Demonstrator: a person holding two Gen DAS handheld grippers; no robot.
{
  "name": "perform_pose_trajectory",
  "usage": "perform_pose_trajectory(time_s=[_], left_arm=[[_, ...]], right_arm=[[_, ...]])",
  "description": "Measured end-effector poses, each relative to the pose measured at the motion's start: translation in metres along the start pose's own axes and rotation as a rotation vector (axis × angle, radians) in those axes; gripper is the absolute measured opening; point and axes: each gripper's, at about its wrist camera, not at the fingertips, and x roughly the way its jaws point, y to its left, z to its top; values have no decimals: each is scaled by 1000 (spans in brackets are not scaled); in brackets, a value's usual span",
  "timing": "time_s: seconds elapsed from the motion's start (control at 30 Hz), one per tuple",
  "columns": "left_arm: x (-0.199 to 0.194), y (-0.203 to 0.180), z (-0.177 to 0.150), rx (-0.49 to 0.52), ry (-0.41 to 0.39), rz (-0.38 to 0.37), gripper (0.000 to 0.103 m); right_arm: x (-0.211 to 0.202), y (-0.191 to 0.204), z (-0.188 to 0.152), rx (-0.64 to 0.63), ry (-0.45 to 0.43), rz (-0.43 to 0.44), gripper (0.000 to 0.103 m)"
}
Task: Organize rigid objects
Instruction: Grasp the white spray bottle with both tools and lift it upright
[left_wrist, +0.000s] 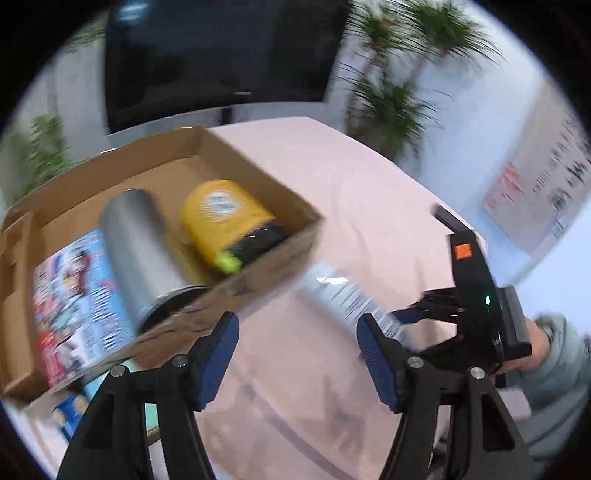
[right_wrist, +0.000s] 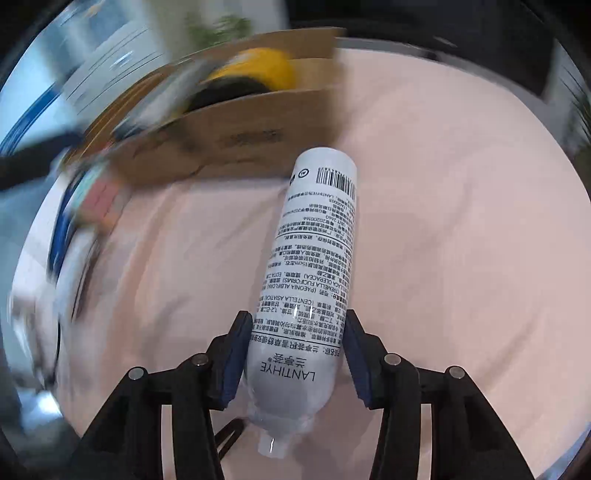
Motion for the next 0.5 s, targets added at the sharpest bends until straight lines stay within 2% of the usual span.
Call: perform_pose_trajectory(time_s=[0.13, 0.2, 0.27, 0.33, 0.37, 0.43, 0.5], left_arm=[[26, -21, -10, 105, 88, -117, 66], [40, -30, -18, 142, 134, -142, 66], [58, -37, -29, 155, 193, -162, 66], [70, -41, -42, 147, 237, -180, 65], [73, -41, -45, 139, 243, -182, 64], [75, -42, -47, 107, 253, -203, 64], [81, -40, -47, 41, 288, -213, 53]], right_arm=[[-7, 28, -19, -309, 20, 124, 45], [-15, 31, -24, -478, 16, 149, 43], [-17, 25, -20, -563, 28, 134, 47], [-17, 11, -8, -599, 41, 94, 52], [-17, 2, 0, -592, 40, 61, 58], [-20, -10, 12, -568, 10, 5, 62], [-25, -22, 26, -491, -29, -55, 57]])
